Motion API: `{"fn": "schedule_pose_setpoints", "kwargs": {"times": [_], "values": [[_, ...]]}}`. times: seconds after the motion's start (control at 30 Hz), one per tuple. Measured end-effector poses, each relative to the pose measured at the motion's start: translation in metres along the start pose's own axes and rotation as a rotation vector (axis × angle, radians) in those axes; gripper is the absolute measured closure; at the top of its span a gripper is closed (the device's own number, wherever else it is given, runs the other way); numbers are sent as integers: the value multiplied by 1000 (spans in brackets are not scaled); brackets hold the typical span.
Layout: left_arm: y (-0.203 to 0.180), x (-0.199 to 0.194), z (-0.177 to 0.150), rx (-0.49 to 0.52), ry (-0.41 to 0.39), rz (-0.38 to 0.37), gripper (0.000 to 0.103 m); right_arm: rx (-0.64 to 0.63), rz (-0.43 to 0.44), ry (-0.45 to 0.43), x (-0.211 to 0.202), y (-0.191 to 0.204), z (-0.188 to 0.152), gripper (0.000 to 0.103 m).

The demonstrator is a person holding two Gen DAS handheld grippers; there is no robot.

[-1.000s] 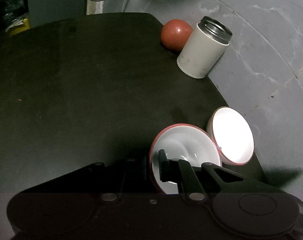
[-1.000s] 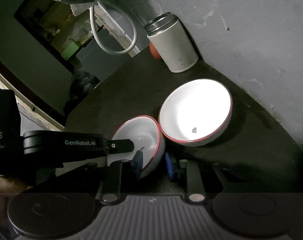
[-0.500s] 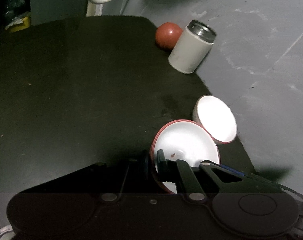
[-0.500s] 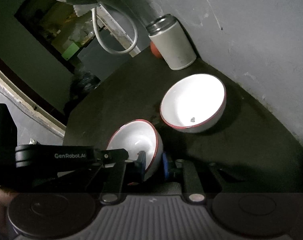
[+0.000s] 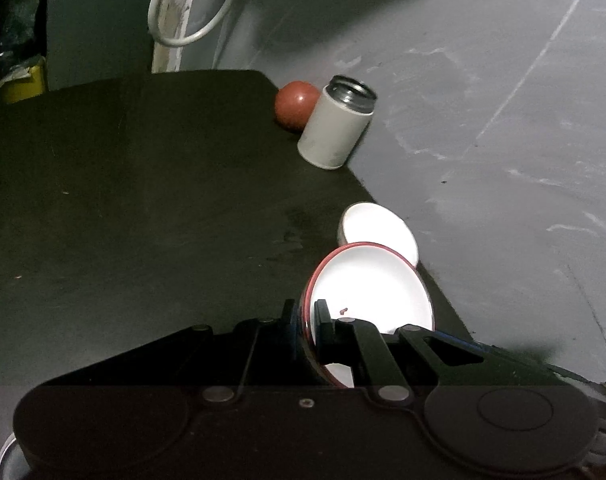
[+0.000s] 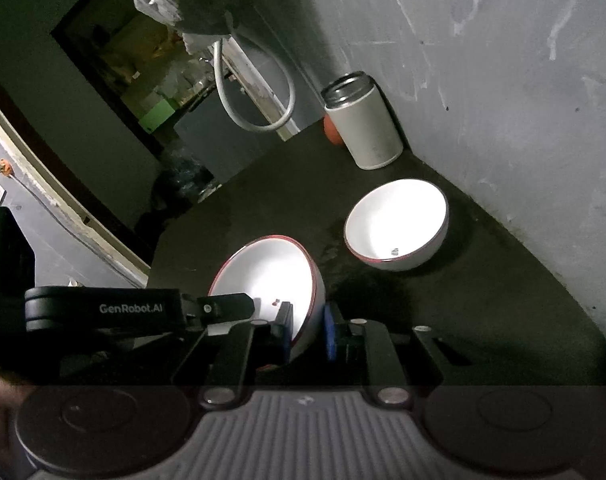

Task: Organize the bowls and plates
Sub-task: 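Carry the white bowl with the left gripper over the steel bowl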

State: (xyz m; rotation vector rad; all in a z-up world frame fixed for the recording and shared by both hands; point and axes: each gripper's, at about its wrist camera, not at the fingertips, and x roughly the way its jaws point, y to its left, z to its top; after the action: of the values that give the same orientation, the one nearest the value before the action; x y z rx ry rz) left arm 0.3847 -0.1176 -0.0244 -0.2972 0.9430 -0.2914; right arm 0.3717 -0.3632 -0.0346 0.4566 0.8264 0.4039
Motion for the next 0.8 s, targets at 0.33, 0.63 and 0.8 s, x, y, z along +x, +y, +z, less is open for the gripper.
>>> {"fn": "schedule_pose_setpoints", "kwargs": {"times": [0.33, 0.63, 0.8], "values": [[-5, -32, -17, 3, -28, -49, 96, 6, 30, -8, -35, 12, -11, 85], [-5, -45, -39, 8, 16, -87, 95, -2, 40, 26, -56, 18, -22, 85], [-4, -42, -54, -22, 58, -91, 95, -12, 38, 67, -66, 18, -33, 85]]}}
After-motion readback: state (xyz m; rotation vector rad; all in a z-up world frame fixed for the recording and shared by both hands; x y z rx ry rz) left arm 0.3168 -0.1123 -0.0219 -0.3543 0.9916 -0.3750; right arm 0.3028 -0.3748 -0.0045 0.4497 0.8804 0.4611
